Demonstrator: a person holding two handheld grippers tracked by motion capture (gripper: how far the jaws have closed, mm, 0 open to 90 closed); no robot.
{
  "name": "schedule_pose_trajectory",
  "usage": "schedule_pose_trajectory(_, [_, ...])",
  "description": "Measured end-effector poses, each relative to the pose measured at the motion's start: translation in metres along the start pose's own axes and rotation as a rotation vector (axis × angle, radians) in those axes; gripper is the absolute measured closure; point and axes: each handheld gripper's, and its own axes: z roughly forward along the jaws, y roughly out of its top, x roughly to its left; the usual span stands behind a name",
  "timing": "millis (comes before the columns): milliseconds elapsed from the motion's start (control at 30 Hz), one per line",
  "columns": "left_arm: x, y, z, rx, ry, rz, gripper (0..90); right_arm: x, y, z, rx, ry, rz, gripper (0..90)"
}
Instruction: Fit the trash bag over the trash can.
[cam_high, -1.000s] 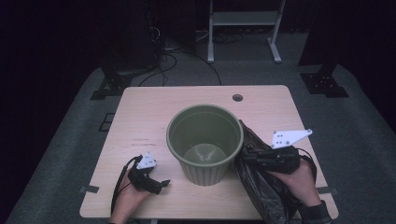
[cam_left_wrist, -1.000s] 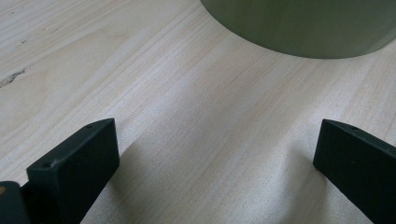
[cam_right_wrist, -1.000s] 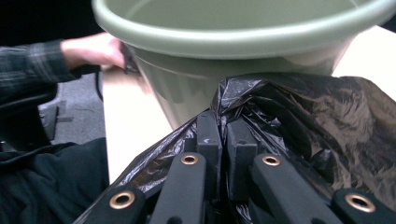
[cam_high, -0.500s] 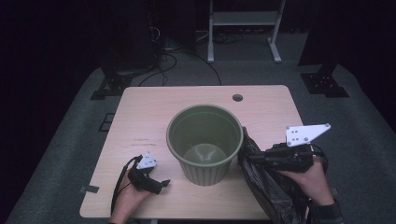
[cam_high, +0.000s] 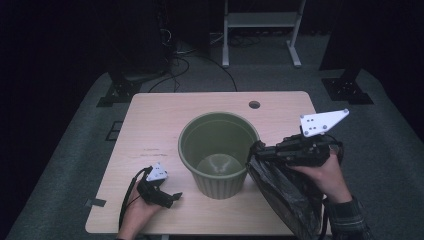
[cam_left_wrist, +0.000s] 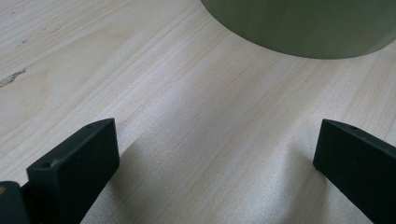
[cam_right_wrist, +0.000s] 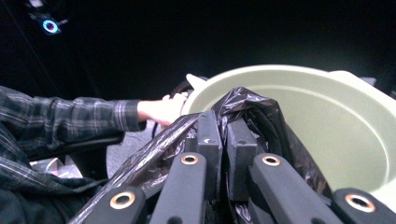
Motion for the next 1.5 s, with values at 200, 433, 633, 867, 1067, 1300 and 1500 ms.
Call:
schedule_pose_trajectory(200, [0.0, 0.0, 0.0, 0.0, 0.0, 0.0, 0.0, -0.012, 0.017, 0.011, -0.019, 0.05, 0.009, 86.6])
schedule_pose_trajectory(433, [0.0, 0.0, 0.0, 0.0, 0.0, 0.0, 0.0, -0.025, 0.035, 0.028, -0.041, 0.099, 0.007, 86.8])
schedule_pose_trajectory(633, [0.0, 0.0, 0.0, 0.0, 0.0, 0.0, 0.0, -0.035, 0.05, 0.043, -0.056, 0.162, 0.013, 86.8])
schedule_pose_trajectory(867, [0.0, 0.0, 0.0, 0.0, 0.0, 0.0, 0.0, -0.044, 0.067, 0.063, -0.048, 0.198, 0.013, 86.8])
schedule_pose_trajectory(1067, [0.0, 0.0, 0.0, 0.0, 0.0, 0.0, 0.0, -0.051, 0.081, 0.082, -0.036, 0.211, 0.009, 86.8])
schedule_pose_trajectory(1300, [0.0, 0.0, 0.0, 0.0, 0.001, 0.0, 0.0, -0.058, 0.096, 0.105, -0.035, 0.235, 0.0, 86.7])
schedule_pose_trajectory(1500, [0.0, 0.0, 0.0, 0.0, 0.001, 0.0, 0.0, -0.062, 0.105, 0.124, -0.035, 0.253, -0.005, 86.7])
